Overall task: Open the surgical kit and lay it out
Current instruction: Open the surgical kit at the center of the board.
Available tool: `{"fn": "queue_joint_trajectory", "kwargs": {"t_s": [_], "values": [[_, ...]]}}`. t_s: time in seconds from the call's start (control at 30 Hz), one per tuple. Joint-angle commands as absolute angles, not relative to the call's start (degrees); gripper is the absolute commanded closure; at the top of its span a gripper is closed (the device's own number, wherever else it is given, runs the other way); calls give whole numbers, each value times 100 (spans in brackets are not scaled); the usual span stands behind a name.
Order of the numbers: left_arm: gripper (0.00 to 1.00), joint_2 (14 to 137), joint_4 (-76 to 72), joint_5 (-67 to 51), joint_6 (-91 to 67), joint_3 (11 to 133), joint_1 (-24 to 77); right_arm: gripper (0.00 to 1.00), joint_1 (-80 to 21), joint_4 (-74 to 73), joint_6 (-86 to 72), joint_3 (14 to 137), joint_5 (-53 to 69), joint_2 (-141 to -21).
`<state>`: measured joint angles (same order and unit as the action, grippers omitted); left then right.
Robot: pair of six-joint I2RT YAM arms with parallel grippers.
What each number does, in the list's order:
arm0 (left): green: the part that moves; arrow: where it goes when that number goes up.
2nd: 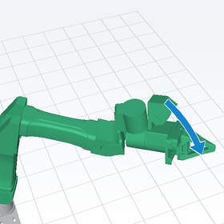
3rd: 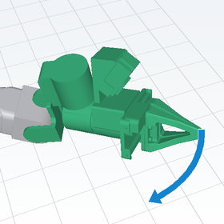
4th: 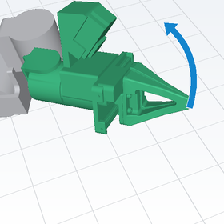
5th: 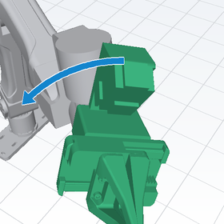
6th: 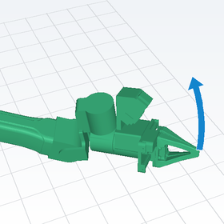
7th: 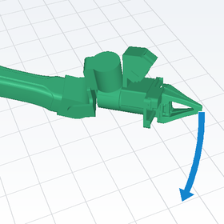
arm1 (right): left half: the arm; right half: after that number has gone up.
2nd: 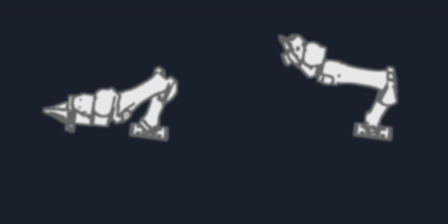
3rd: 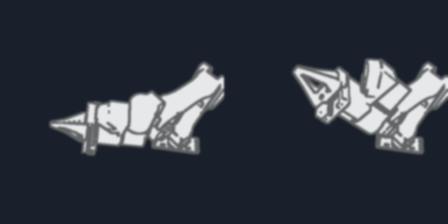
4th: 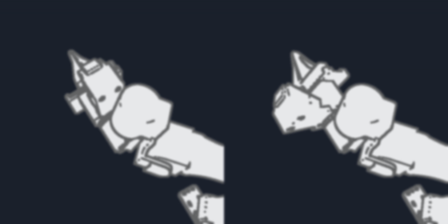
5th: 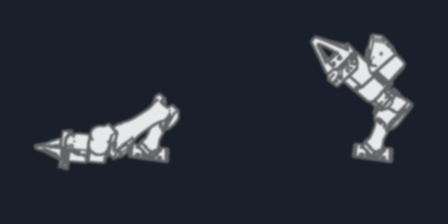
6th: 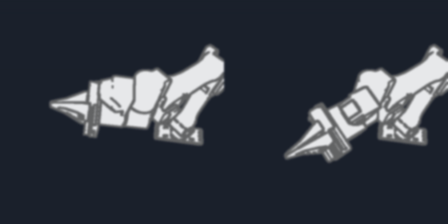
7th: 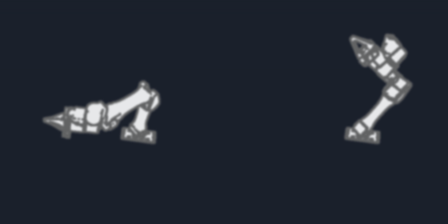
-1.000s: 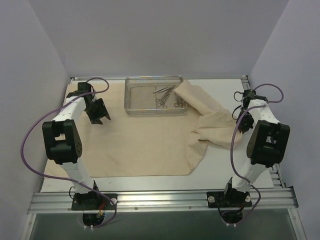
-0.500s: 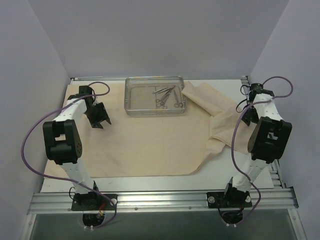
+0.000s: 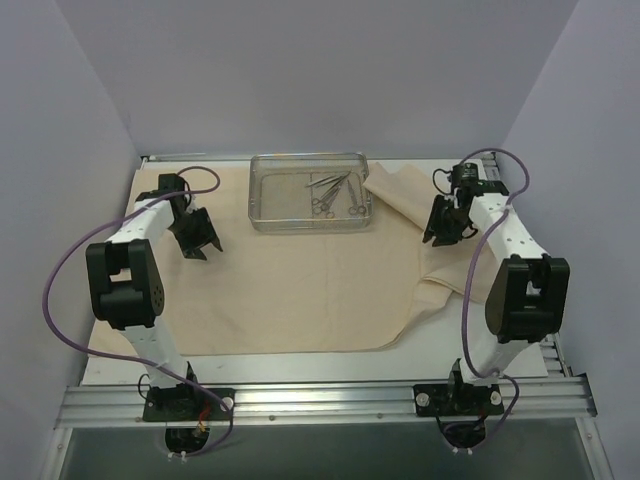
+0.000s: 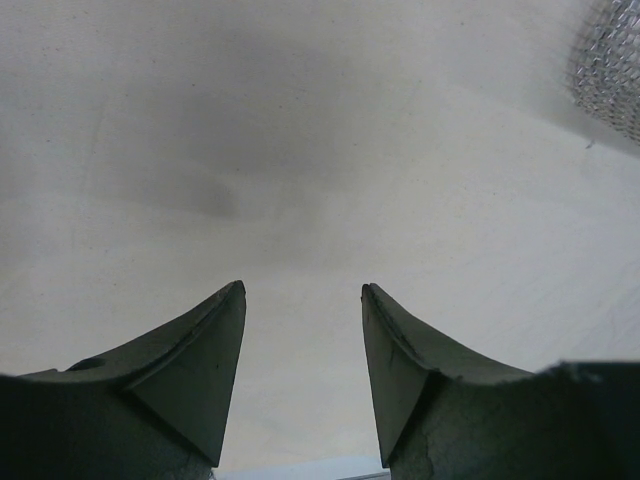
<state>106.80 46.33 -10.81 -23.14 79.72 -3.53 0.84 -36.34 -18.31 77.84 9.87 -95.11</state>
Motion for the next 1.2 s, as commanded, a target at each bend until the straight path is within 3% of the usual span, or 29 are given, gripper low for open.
{"fn": "queue_joint_trajectory", "kwargs": {"t_s": [0.0,0.17,0.2,0.23,0.43,0.53,0.67,0.73,0.8,0.83,0.87,0.97,1.17], "values": [[41,10600,4579,-1142,-2250,7893,-387,74,176,-3463,-1908,7524,1714,-10089],[41,10626,4544,-1151,-2259,7884,-378,86,368,-3797,-1635,7183,942,-10459],[41,10652,4544,-1151,-2267,7884,-387,90,630,-3840,-1635,7076,723,-10476],[41,10670,4544,-1160,-2268,7892,-395,100,781,-4067,-1678,6988,564,-10468],[41,10600,4562,-1081,-2276,7849,-439,100,1484,-4955,-2267,6794,-902,-9125],[41,10643,4596,-1090,-2250,7866,-466,100,1739,-5202,-2356,6960,-880,-8947],[41,10670,4614,-1099,-2215,7892,-483,94,1479,-5125,-2119,7408,-416,-9368],[41,10670,4632,-1107,-2197,7919,-483,81,1037,-4623,-1768,7996,-97,-9527],[41,10687,4649,-1107,-2180,7980,-483,62,406,-4274,-1574,8575,280,-9991],[41,10687,4667,-1107,-2171,7989,-492,61,265,-4176,-1469,9109,342,-10385],[41,10705,4676,-1116,-2171,8007,-483,63,116,-4114,-1459,9367,543,-10580],[42,10696,4693,-1151,-2162,8033,-483,100,35,-3692,-1503,10008,992,-11168],[42,10679,4702,-1169,-2145,8042,-492,100,-395,-2945,-1661,10336,1740,-11917]]}}
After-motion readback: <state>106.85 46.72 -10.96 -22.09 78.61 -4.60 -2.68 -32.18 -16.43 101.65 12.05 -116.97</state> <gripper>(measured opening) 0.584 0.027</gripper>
